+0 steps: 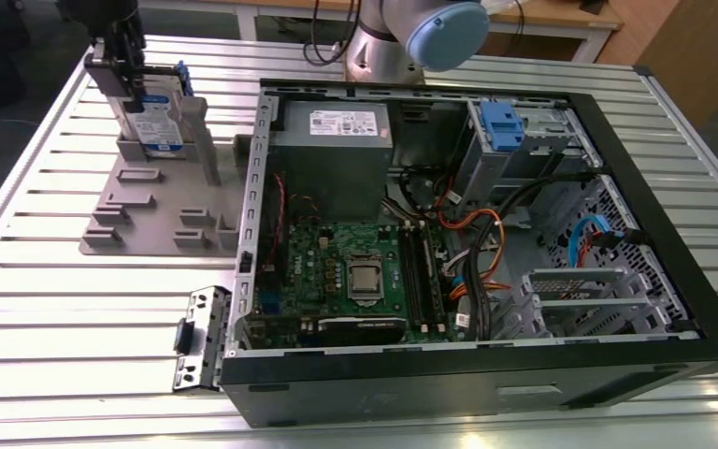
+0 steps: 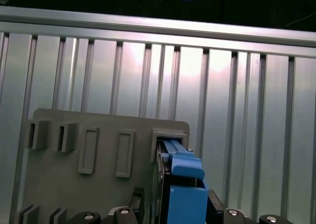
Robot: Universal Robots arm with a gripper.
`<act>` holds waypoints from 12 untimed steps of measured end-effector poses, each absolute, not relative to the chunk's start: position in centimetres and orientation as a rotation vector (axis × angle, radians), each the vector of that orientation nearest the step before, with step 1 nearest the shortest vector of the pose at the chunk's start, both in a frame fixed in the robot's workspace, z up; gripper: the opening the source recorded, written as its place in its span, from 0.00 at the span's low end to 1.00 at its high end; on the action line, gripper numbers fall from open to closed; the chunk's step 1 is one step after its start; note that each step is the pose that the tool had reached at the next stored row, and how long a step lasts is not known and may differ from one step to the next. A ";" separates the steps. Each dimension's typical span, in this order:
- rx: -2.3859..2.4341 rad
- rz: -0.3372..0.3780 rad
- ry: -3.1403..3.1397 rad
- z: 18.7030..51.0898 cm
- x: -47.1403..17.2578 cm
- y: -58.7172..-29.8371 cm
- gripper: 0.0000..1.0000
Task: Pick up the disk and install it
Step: 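Pick up the disk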
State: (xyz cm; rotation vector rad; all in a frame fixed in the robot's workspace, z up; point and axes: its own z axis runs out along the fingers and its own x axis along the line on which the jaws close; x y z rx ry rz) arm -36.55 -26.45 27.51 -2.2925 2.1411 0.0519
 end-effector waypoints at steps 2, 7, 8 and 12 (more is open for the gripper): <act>-2.293 0.049 2.142 27.5 -36.6 -26.0 0.59; -2.297 0.042 2.146 27.5 -36.6 -25.7 0.59; -2.298 0.041 2.146 27.5 -36.6 -25.7 0.59; -2.299 0.037 2.148 27.5 -36.6 -26.0 0.59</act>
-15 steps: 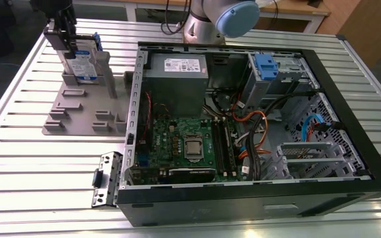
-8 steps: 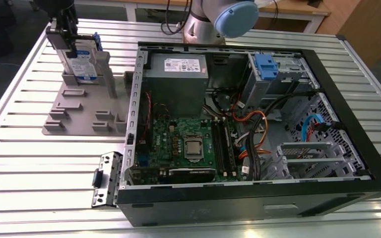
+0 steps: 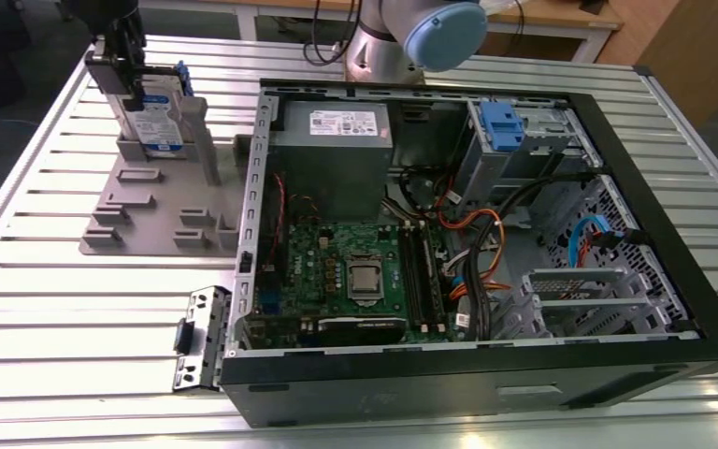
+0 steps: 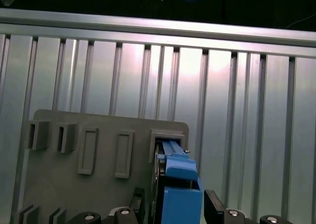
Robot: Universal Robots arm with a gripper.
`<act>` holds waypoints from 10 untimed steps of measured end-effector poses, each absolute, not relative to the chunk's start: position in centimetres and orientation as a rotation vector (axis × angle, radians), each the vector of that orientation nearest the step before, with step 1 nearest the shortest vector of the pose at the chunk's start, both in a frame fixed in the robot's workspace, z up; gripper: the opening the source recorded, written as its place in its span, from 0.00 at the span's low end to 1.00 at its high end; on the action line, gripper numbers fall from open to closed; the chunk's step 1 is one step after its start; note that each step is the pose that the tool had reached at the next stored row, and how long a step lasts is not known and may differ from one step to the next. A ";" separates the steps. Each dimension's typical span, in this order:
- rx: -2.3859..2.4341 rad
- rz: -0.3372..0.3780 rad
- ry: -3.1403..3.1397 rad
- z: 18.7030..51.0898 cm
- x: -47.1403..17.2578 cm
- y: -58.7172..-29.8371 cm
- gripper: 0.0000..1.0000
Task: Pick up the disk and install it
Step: 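Pick up the disk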
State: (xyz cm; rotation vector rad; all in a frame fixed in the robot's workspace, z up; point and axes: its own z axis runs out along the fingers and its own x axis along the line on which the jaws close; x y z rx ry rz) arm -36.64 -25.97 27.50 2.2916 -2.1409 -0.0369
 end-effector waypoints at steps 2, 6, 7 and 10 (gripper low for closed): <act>2.291 -0.037 -2.141 27.5 -36.6 -26.0 0.59; 2.292 -0.037 -2.141 27.5 -36.6 -26.0 0.59; 2.292 -0.037 -2.141 27.5 -36.6 -26.0 0.59; 2.292 -0.037 -2.141 27.5 -36.6 -26.0 0.45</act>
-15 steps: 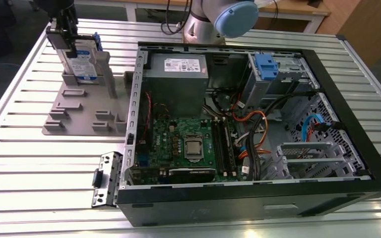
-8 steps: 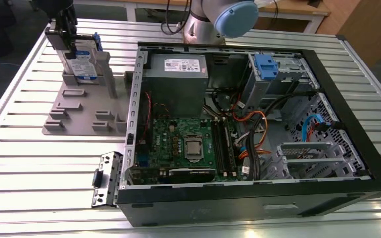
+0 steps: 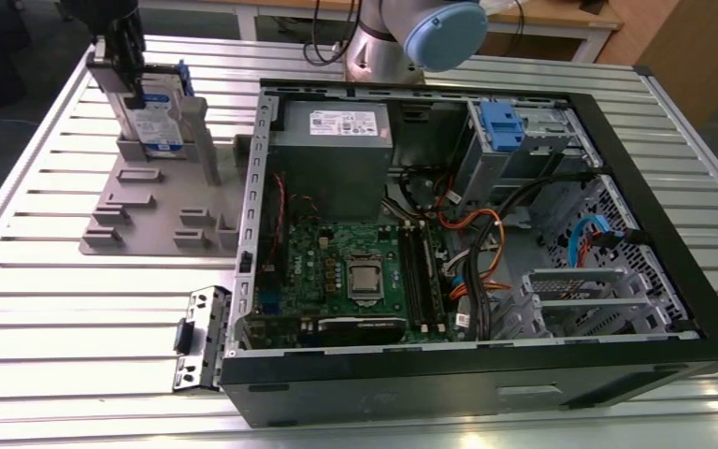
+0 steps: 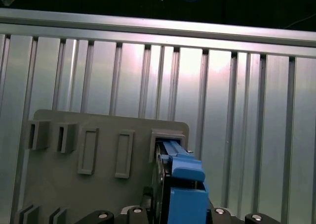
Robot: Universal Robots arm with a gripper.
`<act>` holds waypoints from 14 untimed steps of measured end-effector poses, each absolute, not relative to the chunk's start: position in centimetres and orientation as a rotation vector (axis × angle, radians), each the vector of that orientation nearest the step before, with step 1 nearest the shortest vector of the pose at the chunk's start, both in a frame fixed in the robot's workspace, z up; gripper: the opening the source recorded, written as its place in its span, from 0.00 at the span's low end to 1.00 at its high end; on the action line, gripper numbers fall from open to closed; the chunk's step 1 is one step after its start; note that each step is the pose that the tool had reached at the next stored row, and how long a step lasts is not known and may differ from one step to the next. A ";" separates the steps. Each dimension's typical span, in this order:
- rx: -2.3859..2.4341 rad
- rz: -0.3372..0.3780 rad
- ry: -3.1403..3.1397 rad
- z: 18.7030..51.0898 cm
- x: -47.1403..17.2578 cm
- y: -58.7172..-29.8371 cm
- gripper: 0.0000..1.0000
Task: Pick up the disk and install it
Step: 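Pick up the disk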
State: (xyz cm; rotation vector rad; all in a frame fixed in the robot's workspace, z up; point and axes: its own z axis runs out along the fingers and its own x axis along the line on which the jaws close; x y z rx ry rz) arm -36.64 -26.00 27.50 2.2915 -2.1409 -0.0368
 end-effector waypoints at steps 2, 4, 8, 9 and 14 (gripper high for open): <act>2.291 -0.037 -2.141 27.5 -36.6 -26.0 0.39; 2.292 -0.037 -2.141 27.5 -36.6 -26.0 0.36; 2.292 -0.037 -2.141 27.5 -36.6 -26.0 0.36; 2.292 -0.037 -2.141 27.5 -36.6 -26.1 0.36; 2.292 -0.037 -2.141 27.5 -36.6 -26.1 0.36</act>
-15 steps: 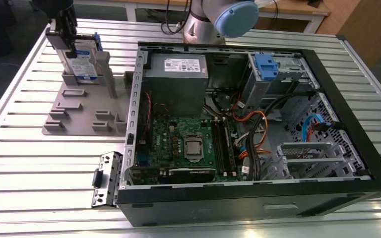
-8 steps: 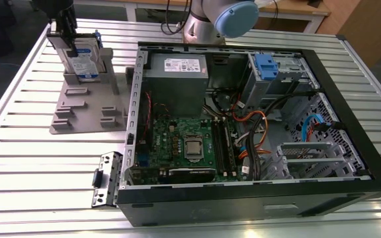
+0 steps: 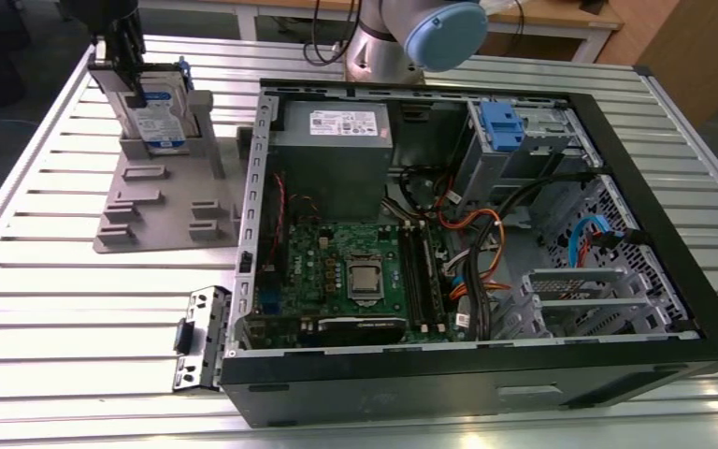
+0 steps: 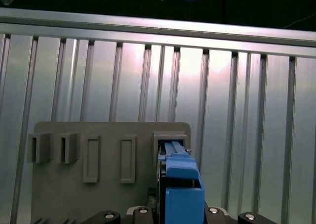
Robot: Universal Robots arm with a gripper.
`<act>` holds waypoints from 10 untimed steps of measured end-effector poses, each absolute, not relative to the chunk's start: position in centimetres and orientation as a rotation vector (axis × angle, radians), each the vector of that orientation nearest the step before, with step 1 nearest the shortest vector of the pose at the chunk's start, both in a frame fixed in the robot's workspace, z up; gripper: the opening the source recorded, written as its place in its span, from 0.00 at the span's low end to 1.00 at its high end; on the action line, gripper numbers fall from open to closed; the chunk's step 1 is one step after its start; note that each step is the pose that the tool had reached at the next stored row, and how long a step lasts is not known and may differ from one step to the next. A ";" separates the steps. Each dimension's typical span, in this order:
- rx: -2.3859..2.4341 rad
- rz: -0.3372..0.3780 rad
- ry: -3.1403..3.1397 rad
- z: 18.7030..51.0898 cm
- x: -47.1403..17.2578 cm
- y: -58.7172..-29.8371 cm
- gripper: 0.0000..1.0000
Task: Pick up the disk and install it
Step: 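Pick up the disk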
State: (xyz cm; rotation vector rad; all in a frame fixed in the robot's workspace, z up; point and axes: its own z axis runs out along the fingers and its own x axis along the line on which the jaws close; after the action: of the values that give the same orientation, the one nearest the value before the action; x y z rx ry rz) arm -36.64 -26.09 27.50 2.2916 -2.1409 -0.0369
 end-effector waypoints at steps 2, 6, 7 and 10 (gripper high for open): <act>2.292 -0.037 -2.141 27.5 -36.6 -26.1 0.36; 2.292 -0.037 -2.141 27.7 -36.6 -26.1 0.36; 2.292 -0.037 -2.141 27.8 -36.6 -26.1 0.36; 2.292 -0.038 -2.141 28.2 -36.6 -26.1 0.36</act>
State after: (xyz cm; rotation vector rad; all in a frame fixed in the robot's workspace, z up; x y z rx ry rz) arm -36.64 -26.10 28.16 2.2921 -2.1414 -0.0378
